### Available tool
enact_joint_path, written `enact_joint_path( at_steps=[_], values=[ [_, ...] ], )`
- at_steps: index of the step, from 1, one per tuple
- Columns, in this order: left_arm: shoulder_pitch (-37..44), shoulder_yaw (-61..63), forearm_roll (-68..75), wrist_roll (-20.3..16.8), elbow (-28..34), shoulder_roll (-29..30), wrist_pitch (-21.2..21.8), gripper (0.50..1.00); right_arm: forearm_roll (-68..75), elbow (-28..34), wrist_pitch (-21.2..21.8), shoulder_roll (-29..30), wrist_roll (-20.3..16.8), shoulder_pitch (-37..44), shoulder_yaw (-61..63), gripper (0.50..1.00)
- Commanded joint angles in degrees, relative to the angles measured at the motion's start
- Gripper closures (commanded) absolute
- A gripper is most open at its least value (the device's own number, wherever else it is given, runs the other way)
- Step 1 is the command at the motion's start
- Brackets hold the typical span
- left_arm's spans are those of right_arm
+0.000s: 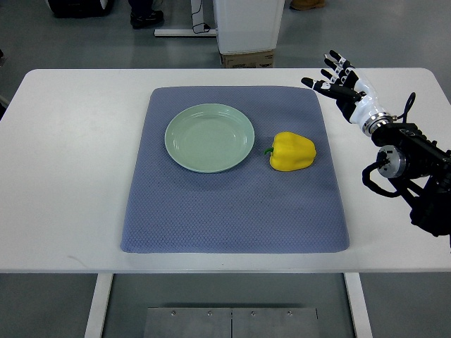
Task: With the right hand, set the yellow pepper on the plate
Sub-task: 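Reach the right hand toward the yellow bell pepper, then close the right hand fingers around the yellow pepper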
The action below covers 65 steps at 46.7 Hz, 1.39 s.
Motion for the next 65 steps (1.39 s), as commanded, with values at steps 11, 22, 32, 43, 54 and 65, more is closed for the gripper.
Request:
enact_joint_path(
  at_steps=[11,22,32,43,54,65],
  values=[
    [0.0,0.0,0.0,-0.1,0.0,0.0,0.0,0.5,-6.4,5.8,0.5,-5.0,6.4,4.1,-14.6,0.502],
    [0.0,0.0,0.0,0.0,0.0,0.0,0.0,0.5,-12.3,6.0,0.5,-7.1,11.0,7.7,-23.3,0.505],
    [0.0,0.0,0.0,0.0,0.0,0.0,0.0,0.5,-16.8,6.1,0.4,-8.2,14.4,9.6,-29.2,0.507],
    [0.0,0.0,0.0,0.0,0.0,0.0,0.0,0.5,-22.3,6.1,-0.1,-8.5,16.5,10.9,-35.8,0.507],
    [0.0,0.0,0.0,0.0,0.0,0.0,0.0,0.5,-24.0,6.0,-1.2,-8.5,17.0,12.2,-39.3,0.511],
    [0.0,0.0,0.0,0.0,0.1,0.0,0.0,0.5,-26.1,5.9,-1.3,-8.5,17.0,12.1,-41.2,0.513]
  ],
)
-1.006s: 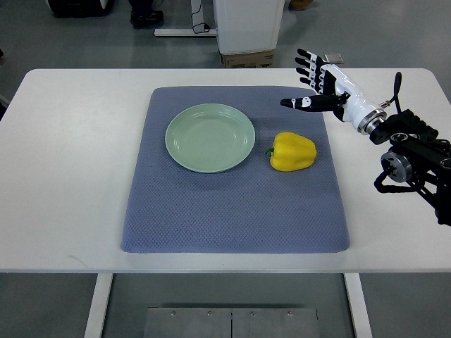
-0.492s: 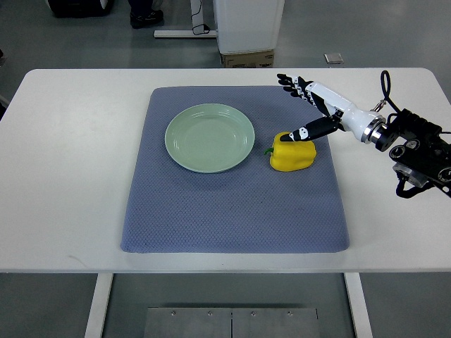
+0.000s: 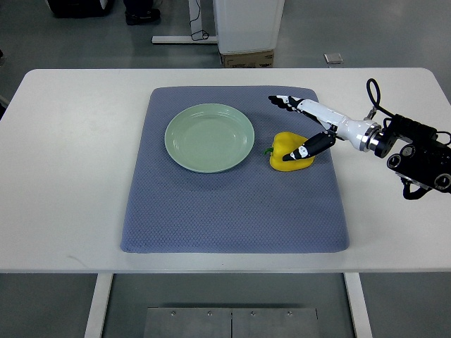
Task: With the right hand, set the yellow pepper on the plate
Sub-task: 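Close the right hand fingers around the yellow pepper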
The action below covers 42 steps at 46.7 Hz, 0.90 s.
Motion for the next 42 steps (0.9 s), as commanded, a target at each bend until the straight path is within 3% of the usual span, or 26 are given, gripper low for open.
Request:
enact_joint_path(
  at_steps=[1,19,22,37,42],
  values=[
    [0.0,0.0,0.0,0.0,0.0,0.0,0.0,0.5,-0.2,-0.1,-0.3,0.0,0.0,-0.1,-0.9,0.513],
    [0.0,0.0,0.0,0.0,0.1,0.0,0.0,0.5,-0.2,-1.8,-4.3,0.8,-0.1,-0.4,-3.3,0.521],
    [0.0,0.0,0.0,0.0,0.1,0.0,0.0,0.5,-0.2,-2.1,-4.6,1.0,-0.1,-0.4,-3.8,0.546],
    [0.0,0.0,0.0,-0.1,0.0,0.0,0.0,0.5,-0.2,-2.6,-4.8,1.2,-0.1,-0.6,-6.0,0.576],
    [0.0,0.0,0.0,-0.1,0.0,0.0,0.0,0.5,-0.2,-2.9,-4.7,1.3,-0.1,-0.8,-6.1,0.63]
  ],
)
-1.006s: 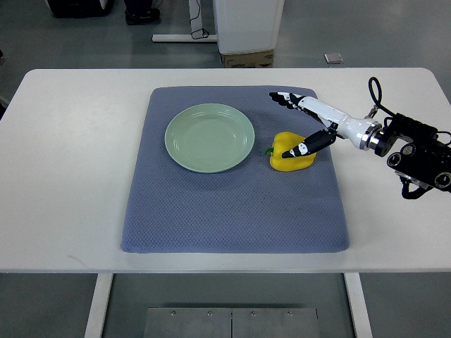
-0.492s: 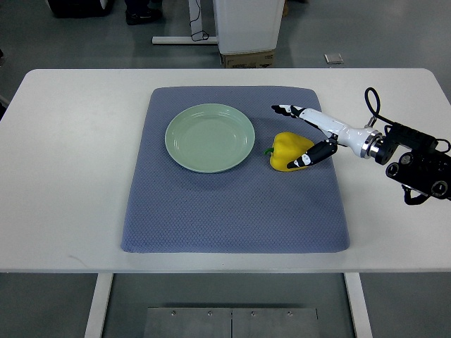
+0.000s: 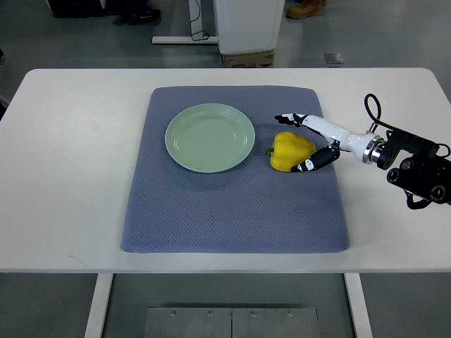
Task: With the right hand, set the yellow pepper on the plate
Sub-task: 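Close the right hand fingers around the yellow pepper, then lift the pepper with the right hand and carry it over the plate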
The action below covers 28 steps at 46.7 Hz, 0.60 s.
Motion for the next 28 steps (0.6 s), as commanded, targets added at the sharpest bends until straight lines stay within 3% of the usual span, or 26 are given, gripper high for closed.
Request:
enact_joint_path(
  at_steps=[1,4,8,15,20,22,25,28],
  values=[
    [0.0,0.0,0.0,0.0,0.0,0.0,0.0,0.5,0.0,-0.2,0.1,0.0,0.0,-0.1,-0.1,0.642],
    [0.0,0.0,0.0,0.0,0.0,0.0,0.0,0.5,0.0,-0.3,0.1,0.0,-0.1,-0.1,-0.1,0.701],
    [0.0,0.0,0.0,0.0,0.0,0.0,0.0,0.5,0.0,-0.3,0.1,0.0,0.0,-0.1,-0.5,0.739],
    [0.0,0.0,0.1,0.0,0.0,0.0,0.0,0.5,0.0,-0.5,0.1,0.5,0.0,-0.1,-0.8,0.758],
    [0.0,0.0,0.0,-0.1,0.1,0.0,0.0,0.5,0.0,-0.5,0.1,0.7,0.0,-0.3,-0.8,0.816],
    [0.0,0.0,0.0,0.0,0.1,0.0,0.0,0.5,0.0,-0.5,0.1,0.7,0.0,-0.4,-0.8,0.866],
    [0.0,0.0,0.0,0.0,0.0,0.0,0.0,0.5,0.1,-0.5,0.1,0.7,0.0,-0.4,-0.8,0.983],
    [0.0,0.0,0.0,0.0,0.0,0.0,0.0,0.5,0.3,-0.5,0.1,0.7,-0.1,-0.4,-0.7,1.0]
  ],
)
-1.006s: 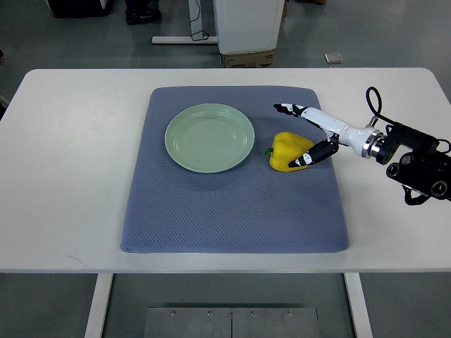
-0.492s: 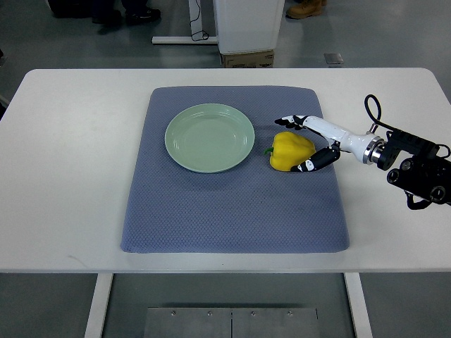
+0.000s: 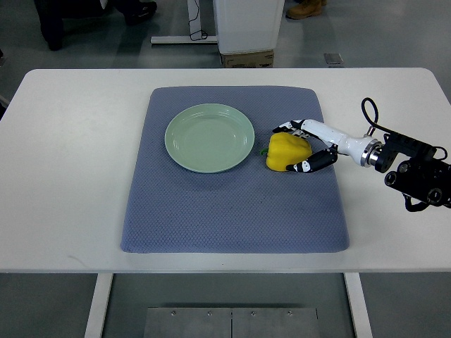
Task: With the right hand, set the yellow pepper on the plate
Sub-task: 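Lift the pepper with the right hand and carry it over the plate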
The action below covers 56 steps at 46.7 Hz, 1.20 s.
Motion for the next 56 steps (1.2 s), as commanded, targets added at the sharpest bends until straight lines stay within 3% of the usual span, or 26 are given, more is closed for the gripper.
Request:
enact_joint_path(
  at_steps=[1,17,27,56],
  values=[
    [0.0,0.0,0.0,0.0,0.0,0.0,0.0,0.5,0.5,0.0,0.1,-0.1,-0.1,0.1,0.3,1.0],
    [0.0,0.0,0.0,0.0,0.0,0.0,0.0,0.5,1.5,0.3,0.3,-0.7,-0.8,1.9,3.8,1.0],
    [0.0,0.0,0.0,0.0,0.0,0.0,0.0,0.5,1.5,0.4,0.3,0.4,-3.2,3.3,7.4,1.0],
    [0.0,0.0,0.0,-0.1,0.0,0.0,0.0,0.5,2.1,-3.1,0.1,14.0,-8.3,7.5,8.5,1.0]
  ],
)
